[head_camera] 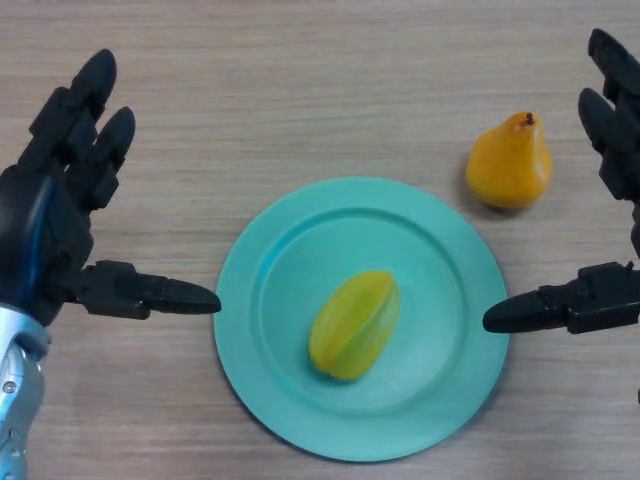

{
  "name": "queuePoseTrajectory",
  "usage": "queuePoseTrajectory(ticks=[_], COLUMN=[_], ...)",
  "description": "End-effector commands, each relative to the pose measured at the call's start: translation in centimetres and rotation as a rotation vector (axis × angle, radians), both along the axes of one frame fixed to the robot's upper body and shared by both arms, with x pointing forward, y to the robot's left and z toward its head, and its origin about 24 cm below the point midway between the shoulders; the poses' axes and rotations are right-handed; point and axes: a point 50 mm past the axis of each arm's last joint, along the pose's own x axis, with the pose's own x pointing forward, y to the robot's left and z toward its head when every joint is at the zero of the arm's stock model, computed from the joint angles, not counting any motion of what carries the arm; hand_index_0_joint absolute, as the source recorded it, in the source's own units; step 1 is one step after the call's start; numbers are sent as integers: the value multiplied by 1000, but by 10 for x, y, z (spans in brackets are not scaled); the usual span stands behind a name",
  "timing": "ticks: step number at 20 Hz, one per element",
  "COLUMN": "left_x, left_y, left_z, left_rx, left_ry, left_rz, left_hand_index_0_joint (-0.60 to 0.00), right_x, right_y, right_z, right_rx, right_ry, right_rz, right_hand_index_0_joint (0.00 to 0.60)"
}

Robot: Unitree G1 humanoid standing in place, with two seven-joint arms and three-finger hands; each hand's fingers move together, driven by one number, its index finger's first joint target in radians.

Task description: Pick up the yellow starfruit and place it on the plate

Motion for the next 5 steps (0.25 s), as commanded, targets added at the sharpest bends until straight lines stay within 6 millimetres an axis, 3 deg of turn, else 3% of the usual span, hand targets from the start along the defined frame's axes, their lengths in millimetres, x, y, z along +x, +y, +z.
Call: queuePoseTrajectory(ticks=[1, 5], left_x=[-12, -10], left_y=[7, -1], left_z=[38, 37], left_rx=[37, 12], left_ry=[-236, -226], left_rz=[11, -6], left_hand_index_0_joint=[0, 0], right_x=[-10, -8], right_y=[-1, 0], right_z=[31, 30], right_rx=[-2, 24], right_ry=[-251, -254], right_rz=[7, 14], right_hand_index_0_joint=[0, 0])
